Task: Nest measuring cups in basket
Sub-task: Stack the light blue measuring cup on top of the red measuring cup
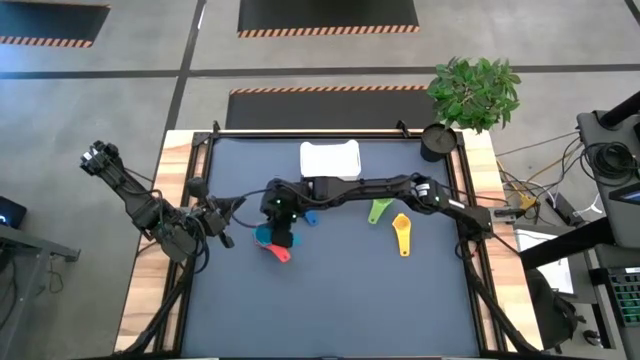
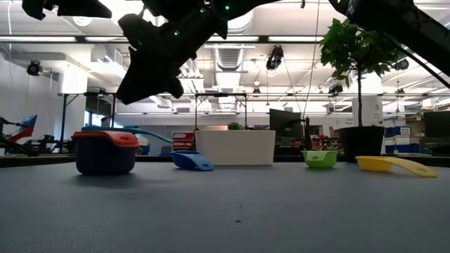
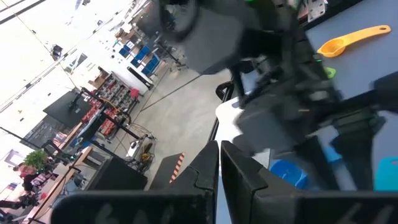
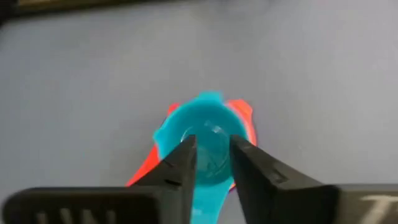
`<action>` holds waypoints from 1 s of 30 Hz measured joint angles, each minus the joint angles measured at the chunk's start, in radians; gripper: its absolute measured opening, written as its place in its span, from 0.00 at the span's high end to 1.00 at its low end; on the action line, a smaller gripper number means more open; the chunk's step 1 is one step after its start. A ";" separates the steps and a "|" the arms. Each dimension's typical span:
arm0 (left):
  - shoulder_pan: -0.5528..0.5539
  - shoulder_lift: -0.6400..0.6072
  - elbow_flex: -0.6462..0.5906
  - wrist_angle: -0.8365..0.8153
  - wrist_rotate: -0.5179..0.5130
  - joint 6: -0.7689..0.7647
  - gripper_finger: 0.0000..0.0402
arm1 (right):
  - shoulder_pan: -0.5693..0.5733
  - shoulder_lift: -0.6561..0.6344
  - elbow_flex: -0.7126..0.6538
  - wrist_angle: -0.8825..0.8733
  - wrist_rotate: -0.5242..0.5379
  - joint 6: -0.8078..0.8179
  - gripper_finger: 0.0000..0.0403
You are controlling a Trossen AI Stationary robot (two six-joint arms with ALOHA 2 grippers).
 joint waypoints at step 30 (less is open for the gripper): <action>-0.018 0.097 0.067 0.055 0.292 -0.176 1.00 | 0.017 -0.064 -0.049 -0.355 0.179 -0.174 0.98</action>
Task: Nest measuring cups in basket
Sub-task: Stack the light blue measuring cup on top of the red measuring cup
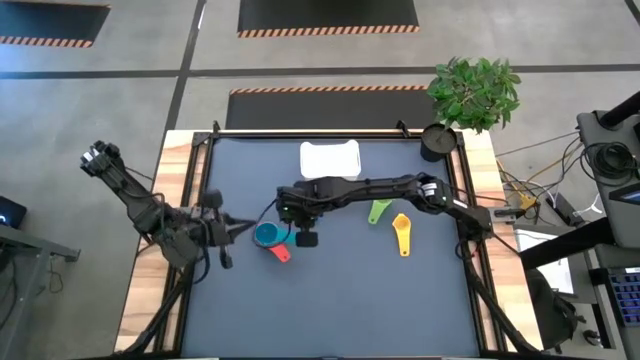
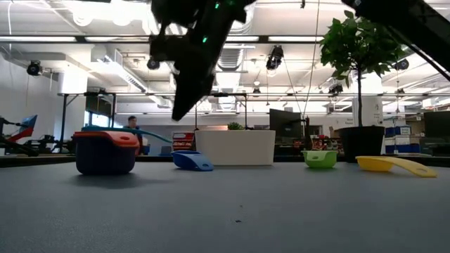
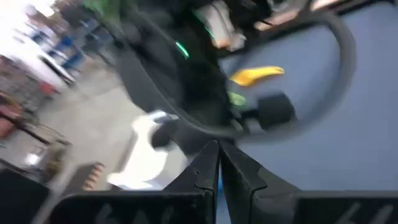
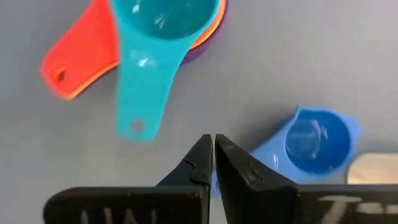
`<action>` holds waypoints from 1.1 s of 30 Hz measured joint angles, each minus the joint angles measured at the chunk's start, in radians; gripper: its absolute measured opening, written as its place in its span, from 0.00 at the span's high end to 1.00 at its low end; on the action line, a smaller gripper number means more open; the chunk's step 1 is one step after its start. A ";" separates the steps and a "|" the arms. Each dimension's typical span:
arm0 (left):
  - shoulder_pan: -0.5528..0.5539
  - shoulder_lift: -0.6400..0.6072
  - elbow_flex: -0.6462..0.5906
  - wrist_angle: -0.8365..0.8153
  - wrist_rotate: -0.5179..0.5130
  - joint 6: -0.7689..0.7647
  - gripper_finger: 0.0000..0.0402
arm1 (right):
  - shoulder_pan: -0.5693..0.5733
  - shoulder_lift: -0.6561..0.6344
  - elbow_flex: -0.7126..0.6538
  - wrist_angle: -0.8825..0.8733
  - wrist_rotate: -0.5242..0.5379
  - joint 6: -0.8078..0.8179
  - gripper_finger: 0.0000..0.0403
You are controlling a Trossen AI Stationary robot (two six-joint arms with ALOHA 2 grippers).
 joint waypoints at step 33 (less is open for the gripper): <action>-0.038 0.663 0.083 -0.146 0.348 -0.674 1.00 | 0.018 -0.348 -0.879 1.058 -0.064 -0.008 0.98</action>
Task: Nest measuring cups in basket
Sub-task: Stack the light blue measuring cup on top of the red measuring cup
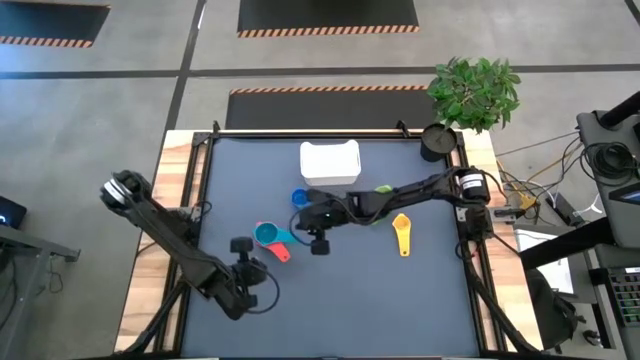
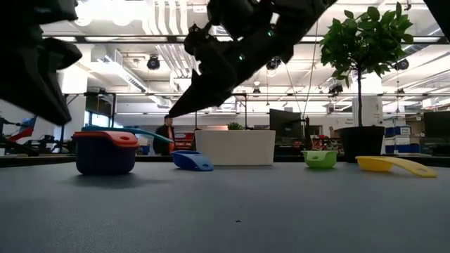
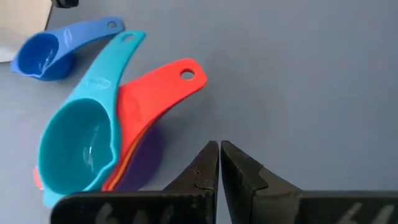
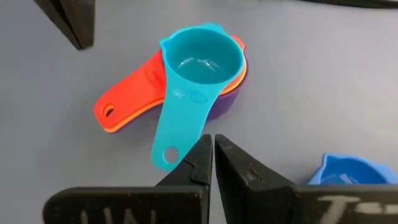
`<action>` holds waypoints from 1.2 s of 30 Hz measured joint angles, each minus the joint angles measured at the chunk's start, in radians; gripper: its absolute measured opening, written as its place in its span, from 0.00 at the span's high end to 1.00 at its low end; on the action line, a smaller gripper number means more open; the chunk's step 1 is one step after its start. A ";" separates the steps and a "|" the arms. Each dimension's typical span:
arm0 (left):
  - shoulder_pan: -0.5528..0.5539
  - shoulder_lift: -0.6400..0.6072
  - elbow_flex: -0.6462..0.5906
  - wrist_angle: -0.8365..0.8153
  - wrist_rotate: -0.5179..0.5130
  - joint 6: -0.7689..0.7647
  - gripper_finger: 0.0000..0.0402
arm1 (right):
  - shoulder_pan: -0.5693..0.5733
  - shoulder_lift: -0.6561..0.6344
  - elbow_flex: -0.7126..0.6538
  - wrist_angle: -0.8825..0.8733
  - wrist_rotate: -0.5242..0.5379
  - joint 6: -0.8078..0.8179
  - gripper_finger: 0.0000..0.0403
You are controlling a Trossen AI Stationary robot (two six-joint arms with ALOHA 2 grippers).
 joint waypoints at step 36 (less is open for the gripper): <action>0.044 0.235 -0.001 0.148 -0.195 -0.074 1.00 | 0.037 0.117 -0.143 0.433 0.087 0.089 0.98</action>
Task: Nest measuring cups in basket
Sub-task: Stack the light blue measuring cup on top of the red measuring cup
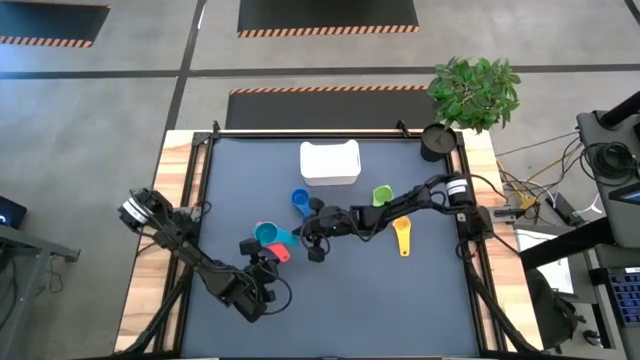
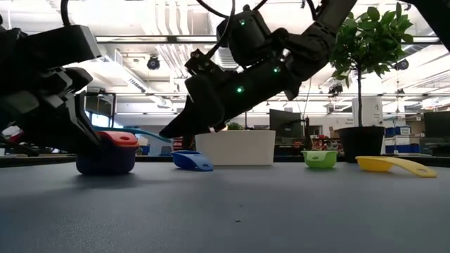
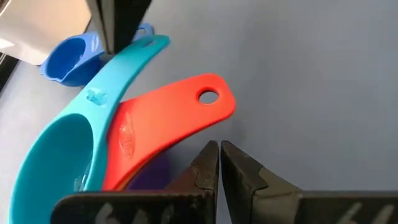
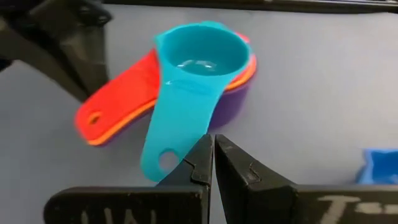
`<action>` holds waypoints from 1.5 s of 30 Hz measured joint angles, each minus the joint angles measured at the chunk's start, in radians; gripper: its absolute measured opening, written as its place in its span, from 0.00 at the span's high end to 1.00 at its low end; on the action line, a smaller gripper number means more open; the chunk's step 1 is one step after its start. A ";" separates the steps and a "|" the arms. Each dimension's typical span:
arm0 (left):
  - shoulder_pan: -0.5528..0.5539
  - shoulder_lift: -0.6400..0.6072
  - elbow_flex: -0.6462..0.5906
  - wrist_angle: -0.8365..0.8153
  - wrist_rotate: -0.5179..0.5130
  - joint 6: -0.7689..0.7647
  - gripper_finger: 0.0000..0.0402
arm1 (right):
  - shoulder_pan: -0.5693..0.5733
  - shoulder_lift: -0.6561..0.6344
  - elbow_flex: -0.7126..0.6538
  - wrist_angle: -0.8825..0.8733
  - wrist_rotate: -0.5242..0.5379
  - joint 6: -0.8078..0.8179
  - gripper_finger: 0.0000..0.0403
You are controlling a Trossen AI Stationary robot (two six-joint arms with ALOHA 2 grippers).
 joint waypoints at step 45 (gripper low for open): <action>0.026 -0.001 0.000 0.033 -0.027 0.000 1.00 | 0.039 -0.010 0.000 0.026 0.105 0.023 0.98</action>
